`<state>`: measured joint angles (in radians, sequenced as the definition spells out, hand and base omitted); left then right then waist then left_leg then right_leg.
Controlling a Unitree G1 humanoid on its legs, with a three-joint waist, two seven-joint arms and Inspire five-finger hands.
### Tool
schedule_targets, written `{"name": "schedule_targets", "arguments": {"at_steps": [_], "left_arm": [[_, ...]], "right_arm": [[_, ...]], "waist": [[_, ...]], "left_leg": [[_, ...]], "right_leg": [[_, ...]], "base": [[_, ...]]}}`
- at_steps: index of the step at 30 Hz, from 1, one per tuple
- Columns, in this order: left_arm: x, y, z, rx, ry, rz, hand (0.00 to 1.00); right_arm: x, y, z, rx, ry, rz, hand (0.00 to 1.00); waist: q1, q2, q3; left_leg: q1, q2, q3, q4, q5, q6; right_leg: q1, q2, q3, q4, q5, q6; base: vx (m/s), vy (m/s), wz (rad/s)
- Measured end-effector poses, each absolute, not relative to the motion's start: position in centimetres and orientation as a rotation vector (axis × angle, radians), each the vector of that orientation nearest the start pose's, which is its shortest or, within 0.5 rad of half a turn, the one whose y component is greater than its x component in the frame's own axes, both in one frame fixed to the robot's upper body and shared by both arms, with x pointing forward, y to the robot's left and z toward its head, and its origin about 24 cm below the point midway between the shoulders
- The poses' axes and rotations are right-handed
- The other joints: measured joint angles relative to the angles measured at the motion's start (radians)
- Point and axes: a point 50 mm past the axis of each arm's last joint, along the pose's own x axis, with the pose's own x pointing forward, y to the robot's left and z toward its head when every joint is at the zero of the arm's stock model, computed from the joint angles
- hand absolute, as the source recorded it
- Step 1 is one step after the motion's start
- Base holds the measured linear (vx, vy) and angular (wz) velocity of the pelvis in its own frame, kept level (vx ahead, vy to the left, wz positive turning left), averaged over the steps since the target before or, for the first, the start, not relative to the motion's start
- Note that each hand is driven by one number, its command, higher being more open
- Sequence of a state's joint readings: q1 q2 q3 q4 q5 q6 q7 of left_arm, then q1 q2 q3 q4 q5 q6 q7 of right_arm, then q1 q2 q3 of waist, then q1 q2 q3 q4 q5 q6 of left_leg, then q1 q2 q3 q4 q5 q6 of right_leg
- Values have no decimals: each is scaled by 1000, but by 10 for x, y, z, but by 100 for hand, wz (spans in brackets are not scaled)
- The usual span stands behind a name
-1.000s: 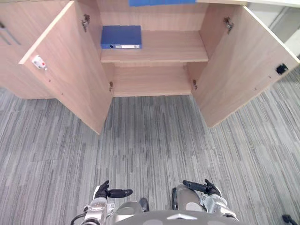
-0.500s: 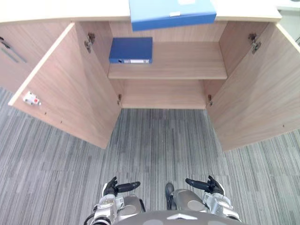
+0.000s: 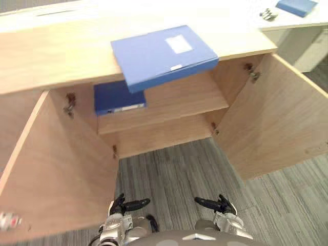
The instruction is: Walk over to the cabinet, pick up the folder, carry it to the office cabinet, place the folder inside the office cabinet, then close the office cabinet door
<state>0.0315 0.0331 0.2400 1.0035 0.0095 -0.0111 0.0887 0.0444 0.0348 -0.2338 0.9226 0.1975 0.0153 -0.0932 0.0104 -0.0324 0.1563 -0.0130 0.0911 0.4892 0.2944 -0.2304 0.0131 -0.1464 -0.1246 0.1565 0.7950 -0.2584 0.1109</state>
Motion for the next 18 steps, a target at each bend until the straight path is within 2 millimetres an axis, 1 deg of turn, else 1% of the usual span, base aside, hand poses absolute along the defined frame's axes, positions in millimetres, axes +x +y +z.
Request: {"name": "schedule_targets", "arguments": {"at_steps": [1,2,3,5,6,7,8,9,10,11,12,13,14,15,16,17,18], "left_arm": [[120,198,-153,-33,1024,315,100],[122,193,-154,-27,1028,292,100],[124,190,-154,-32,1027,282,100],[128,185,-153,-37,1020,269,100],[128,183,-154,-42,1022,266,100],[127,180,-154,-42,1028,258,100],[127,180,-155,-38,1034,253,100],[124,178,-157,-37,1052,244,100],[125,171,-157,-56,1053,238,100],[126,169,-157,-62,1050,234,100],[126,165,-157,-75,1051,232,100],[127,163,-157,-84,1050,235,100],[129,160,-157,-104,1041,242,100],[134,159,-154,-114,1020,240,100],[137,158,-153,-119,1004,239,100],[141,157,-150,-130,984,236,100],[142,157,-150,-135,980,242,100]], "right_arm": [[130,-175,-149,281,969,-388,100],[133,-174,-148,275,963,-379,100],[134,-175,-148,273,961,-380,100],[135,-177,-147,270,952,-380,100],[135,-178,-147,266,946,-381,100],[136,-181,-146,252,943,-378,100],[135,-183,-146,249,944,-380,100],[131,-188,-148,237,962,-386,100],[130,-196,-148,216,968,-403,100],[129,-198,-148,213,969,-409,100],[125,-199,-150,212,987,-413,100],[123,-200,-151,212,996,-414,100],[121,-200,-152,212,1006,-418,100],[118,-198,-153,208,1016,-410,100],[118,-197,-153,207,1017,-407,100],[118,-197,-153,204,1019,-401,100],[118,-196,-153,207,1021,-401,100]], "waist": [[-10,-2,-3],[-22,-3,-3],[-25,-1,-2],[-28,0,-2],[-29,2,-3],[-35,8,-2],[-37,10,-1],[-49,22,-3],[-41,47,-6],[-38,52,-1],[-38,59,-1],[-40,62,0],[-45,58,6],[-47,45,14],[-43,42,15],[-36,41,16],[-36,37,18]], "left_leg": [[17,-4,1,-10,-5,-1],[56,-11,0,-37,-6,-1],[84,-11,-1,-58,-6,-1],[132,-9,-12,-97,-5,-4],[152,-5,-24,-119,-4,-9],[166,3,-44,-136,-3,-42],[173,2,-59,-144,-3,-58],[194,12,-98,-164,0,-77],[195,29,-118,-175,22,-88],[200,31,-125,-177,36,-98],[211,39,-145,-176,58,-102],[211,48,-153,-156,64,-104],[178,75,-181,-39,65,-104],[88,117,-221,178,66,-101],[40,141,-236,290,59,-104],[-34,176,-236,448,57,-107],[-73,191,-215,494,53,-101]], "right_leg": [[-30,1,-18,42,-16,-8],[-72,4,-58,66,-47,-31],[-98,9,-91,46,-63,-41],[-144,29,-136,-53,-67,-52],[-174,43,-151,-148,-59,-53],[-193,59,-153,-270,-11,-63],[-194,62,-151,-330,57,-67],[-167,74,-169,-355,152,-94],[-165,87,-178,-341,135,-112],[-167,86,-183,-321,118,-124],[-157,86,-200,-298,92,-141],[-141,87,-213,-300,83,-151],[-87,86,-237,-327,66,-158],[-23,84,-260,-369,56,-161],[-2,86,-269,-384,50,-164],[32,92,-280,-397,41,-169],[62,93,-283,-411,34,-168]], "base": [[277,151,-28],[290,43,7],[302,4,13],[298,-72,22],[431,-178,44],[440,-199,48],[412,-203,69],[425,-204,57],[428,-220,47],[368,-245,23],[258,-223,21],[283,-275,44],[247,-276,65],[224,-275,65],[161,-252,43],[119,-210,14],[89,-163,5]]}}
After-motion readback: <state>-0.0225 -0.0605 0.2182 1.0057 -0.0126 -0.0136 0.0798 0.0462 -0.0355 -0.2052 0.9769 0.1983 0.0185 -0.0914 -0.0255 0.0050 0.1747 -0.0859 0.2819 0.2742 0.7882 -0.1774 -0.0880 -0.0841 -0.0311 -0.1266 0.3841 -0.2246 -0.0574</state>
